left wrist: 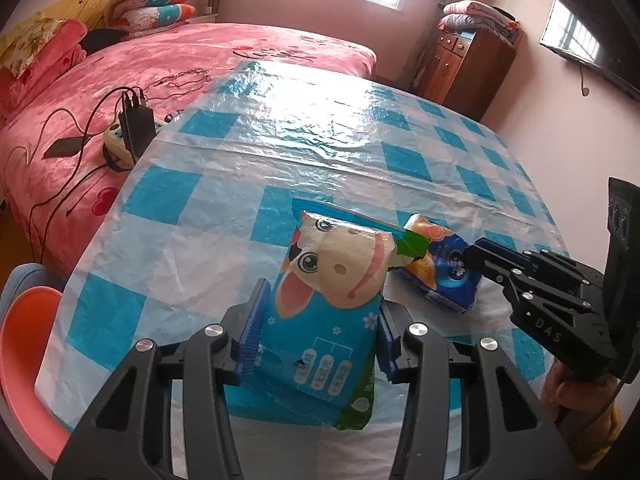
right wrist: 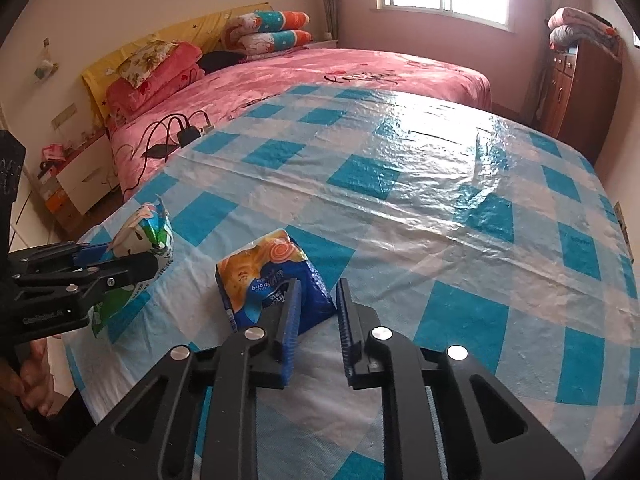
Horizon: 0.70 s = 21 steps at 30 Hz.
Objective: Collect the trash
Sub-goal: 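Grasp the blue Vinda tissue pack with the right tool while the left tool holds the wipes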
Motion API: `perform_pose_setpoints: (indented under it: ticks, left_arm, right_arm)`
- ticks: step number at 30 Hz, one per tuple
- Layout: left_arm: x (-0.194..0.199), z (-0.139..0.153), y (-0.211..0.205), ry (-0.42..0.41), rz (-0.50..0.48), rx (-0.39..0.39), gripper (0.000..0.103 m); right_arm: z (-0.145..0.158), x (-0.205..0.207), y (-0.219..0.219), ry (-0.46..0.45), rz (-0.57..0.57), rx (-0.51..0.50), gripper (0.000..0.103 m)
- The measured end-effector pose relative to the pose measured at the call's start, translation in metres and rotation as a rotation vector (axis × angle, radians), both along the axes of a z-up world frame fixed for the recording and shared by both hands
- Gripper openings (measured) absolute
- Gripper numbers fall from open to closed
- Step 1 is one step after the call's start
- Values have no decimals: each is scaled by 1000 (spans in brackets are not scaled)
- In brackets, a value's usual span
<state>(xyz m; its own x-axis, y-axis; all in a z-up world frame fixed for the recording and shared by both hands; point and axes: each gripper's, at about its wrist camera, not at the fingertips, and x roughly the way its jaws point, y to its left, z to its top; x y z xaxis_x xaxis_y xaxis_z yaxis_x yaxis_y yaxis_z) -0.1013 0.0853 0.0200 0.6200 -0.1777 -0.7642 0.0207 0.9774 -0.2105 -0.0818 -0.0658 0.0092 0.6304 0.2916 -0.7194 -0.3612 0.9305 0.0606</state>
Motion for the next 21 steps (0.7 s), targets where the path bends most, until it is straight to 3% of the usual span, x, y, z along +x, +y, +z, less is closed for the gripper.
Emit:
perform_pose_setpoints:
  ticks: [9,21]
  left_arm:
    - [-10,8,1,-23,-10,-14,48]
    - [-22,16,13,-50,-8,-46,48]
  right_arm:
    - [4,-5,-1,-47,-23,-9,14]
    - [15,-12,-8,-59,-39,78,11]
